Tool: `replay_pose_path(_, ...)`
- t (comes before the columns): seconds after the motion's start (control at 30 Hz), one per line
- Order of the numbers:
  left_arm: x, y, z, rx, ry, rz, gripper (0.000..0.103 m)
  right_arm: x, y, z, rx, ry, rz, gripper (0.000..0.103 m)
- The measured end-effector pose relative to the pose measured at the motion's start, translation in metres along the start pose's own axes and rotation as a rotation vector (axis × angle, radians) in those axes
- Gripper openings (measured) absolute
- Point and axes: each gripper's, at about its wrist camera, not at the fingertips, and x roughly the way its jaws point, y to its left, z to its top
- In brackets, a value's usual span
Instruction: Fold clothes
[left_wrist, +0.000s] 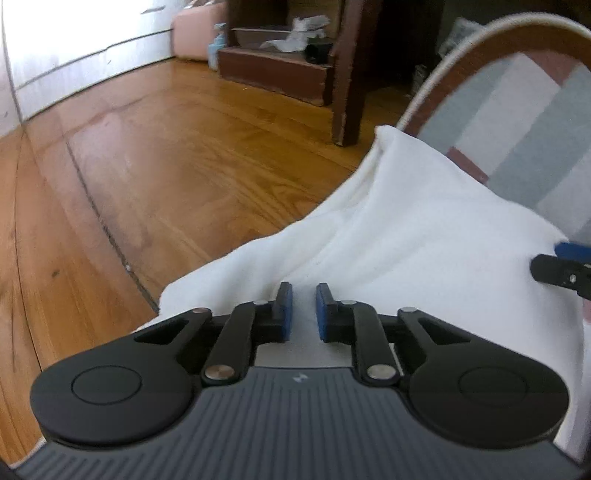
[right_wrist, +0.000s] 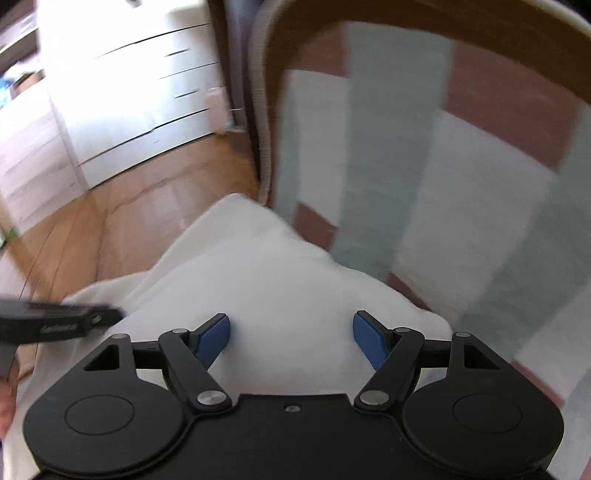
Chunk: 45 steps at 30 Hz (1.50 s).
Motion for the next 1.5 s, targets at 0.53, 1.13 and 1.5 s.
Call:
replay_pose_path(0.53, -0.121, -0.013, -0.004, -0.055, 0.07, -0.003, 0.078, -0.121, 0.027, -0.003, 0.2, 0.163, -0.136, 0.084)
replay_pose_path(1.13, -0.267, -0.094, -0.053, 0.001, 0.103, -0.039, 0.103, -0.281, 0.07, -0.046, 0.029, 0.15, -0.135, 0.085)
replay_pose_path(1.5, -0.305, -0.126, -0.071, 0.061, 0.101, -0.041, 0.103, -0.32, 0.081, -0.046, 0.001, 0.112, -0.2, 0.087)
